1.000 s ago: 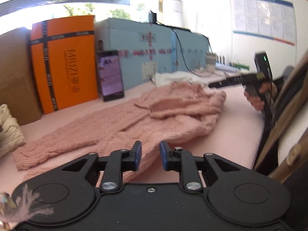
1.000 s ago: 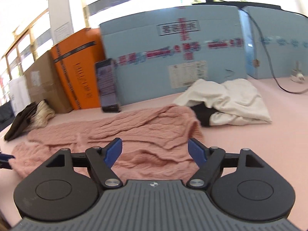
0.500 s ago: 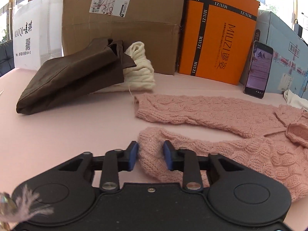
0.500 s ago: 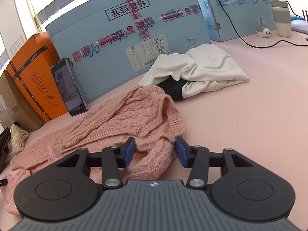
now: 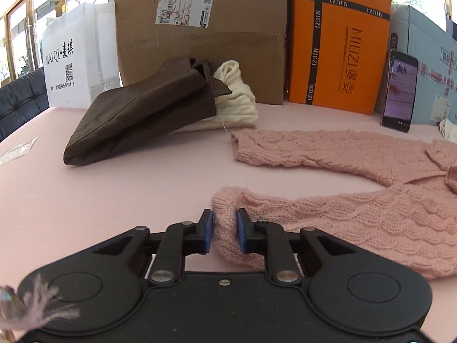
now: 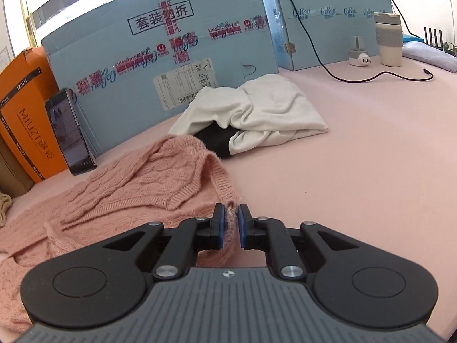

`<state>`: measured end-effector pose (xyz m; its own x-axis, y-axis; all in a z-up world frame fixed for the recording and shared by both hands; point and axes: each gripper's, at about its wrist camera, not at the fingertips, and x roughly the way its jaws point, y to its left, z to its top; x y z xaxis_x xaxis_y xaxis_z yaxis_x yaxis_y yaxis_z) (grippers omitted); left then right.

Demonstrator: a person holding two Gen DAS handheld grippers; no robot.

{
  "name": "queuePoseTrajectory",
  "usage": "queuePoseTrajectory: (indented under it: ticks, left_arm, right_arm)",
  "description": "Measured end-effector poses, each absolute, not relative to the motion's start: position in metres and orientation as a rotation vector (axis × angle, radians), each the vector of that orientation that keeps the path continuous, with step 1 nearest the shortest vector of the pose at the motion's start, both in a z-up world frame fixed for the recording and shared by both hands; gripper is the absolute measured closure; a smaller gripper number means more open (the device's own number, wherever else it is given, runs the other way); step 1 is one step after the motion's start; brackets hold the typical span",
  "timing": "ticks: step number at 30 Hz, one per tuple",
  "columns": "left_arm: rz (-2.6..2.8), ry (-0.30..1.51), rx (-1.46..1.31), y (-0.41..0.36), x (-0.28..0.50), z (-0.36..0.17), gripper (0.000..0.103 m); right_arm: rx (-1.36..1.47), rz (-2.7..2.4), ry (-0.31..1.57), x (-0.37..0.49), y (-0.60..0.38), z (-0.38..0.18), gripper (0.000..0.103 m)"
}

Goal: Fold clothes

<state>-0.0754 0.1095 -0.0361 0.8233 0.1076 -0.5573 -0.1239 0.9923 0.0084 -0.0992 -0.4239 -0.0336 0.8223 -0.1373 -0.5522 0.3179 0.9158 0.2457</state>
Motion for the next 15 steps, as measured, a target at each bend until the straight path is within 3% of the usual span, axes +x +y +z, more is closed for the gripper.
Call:
queuePoseTrajectory:
  ticks: [1,3,5,9,15]
  left_arm:
    - [0.140,0.567,-0.026,0.109,-0.076,-0.032,0.057]
    - [0.151,0.479,-0.024,0.107,-0.079,-0.019,0.044]
    - [0.103,0.401,-0.051,0.101,-0.080,-0.008,0.039]
    - [-0.143,0.378,-0.105,0.069,-0.069,-0.004,0.031]
    - [-0.392,0.485,-0.054,0.012,-0.054,-0.021,0.030]
  right_arm:
    - [0.329,-0.248,0.530,-0.101,-0.423,-0.029,0.085]
    - [0.291,-0.241,0.451,-0.106,-0.419,-0.015,0.052]
    - [0.265,-0.200,0.368,-0.108,-0.413,-0.003,0.039]
    - [0.296,0.098,0.375,-0.087,-0.387,0.005,0.039]
    - [0.290,0.416,0.609,-0.037,-0.336,-0.016,0.041]
